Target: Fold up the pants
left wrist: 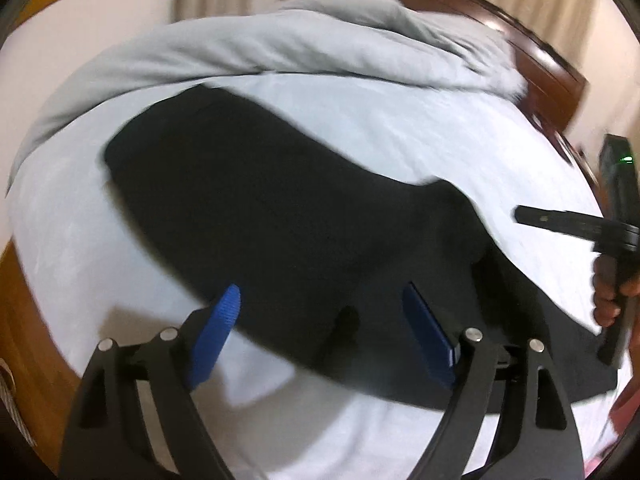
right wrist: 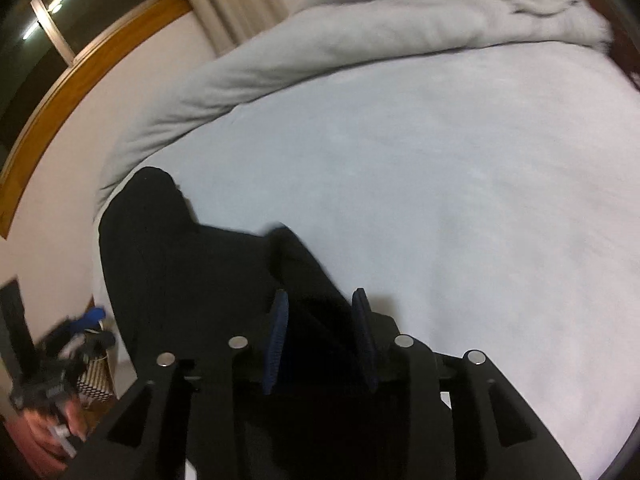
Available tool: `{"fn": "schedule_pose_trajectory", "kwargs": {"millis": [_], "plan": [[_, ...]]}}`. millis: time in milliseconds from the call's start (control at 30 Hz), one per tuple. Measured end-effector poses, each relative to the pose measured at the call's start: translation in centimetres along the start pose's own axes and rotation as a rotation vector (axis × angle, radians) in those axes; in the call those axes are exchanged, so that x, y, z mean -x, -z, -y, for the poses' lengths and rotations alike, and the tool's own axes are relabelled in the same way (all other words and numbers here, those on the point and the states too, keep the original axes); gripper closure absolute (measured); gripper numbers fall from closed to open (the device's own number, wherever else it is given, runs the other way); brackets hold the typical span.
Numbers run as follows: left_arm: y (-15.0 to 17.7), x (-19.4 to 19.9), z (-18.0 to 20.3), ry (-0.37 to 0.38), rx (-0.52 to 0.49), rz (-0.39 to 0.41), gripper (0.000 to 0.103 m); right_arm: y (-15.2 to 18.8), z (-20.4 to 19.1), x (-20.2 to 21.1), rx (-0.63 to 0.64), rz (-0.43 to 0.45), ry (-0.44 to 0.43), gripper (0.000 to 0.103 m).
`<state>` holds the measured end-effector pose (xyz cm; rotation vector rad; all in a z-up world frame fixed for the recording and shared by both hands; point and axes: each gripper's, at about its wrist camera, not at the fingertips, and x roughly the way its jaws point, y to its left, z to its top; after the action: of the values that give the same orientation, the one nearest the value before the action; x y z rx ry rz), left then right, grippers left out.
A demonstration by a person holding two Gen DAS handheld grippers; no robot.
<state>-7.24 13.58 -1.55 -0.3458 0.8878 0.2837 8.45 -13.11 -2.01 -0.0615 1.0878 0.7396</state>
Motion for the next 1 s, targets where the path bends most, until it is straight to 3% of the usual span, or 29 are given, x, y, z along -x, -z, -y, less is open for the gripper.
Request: {"fn": "schedule_pose_trajectory", "kwargs": {"millis": [200,300,467,567,667,800,1000], "plan": [[1.6,-1.5,7.4,0.097,-0.153,-0.09,0.02,11.3,8.2,10.4,-0.253,0.043,0.094,0.07],[2.6,-2.6,10.8,0.106,-0.209,-0.117,0.02,17.6,11.4,14.2,-0.412,0.064,0.153,0.07],[3.8,-6.0,14.9,0.069,-0.261,-0.154,0.02,26.2,15.5,18.8,-0.629,0.108,0.17,0.07],[4.4,-8.7,16.3,0.001,-0.284,-0.175,0.008,28.5,17.0,19.7,-0.698,0.102,0.184,0.069],[3.4,-9.0,16.8,-0.03,-0.229,-0.185,0.009,28.9,18.5,19.2,-0.774,0.073,0.16,0.068],[3.1,-7.1,17.2,0.071,-0.14,-0.19,0.009,29.7,19.4,18.4,-0.804,0.061,0.119,0.06],[4.8,-6.5,20.7,0.173,-0.23,-0.218,0.009,31.7,21.7,18.4,-0.925,0.076,0.074,0.06]]}}
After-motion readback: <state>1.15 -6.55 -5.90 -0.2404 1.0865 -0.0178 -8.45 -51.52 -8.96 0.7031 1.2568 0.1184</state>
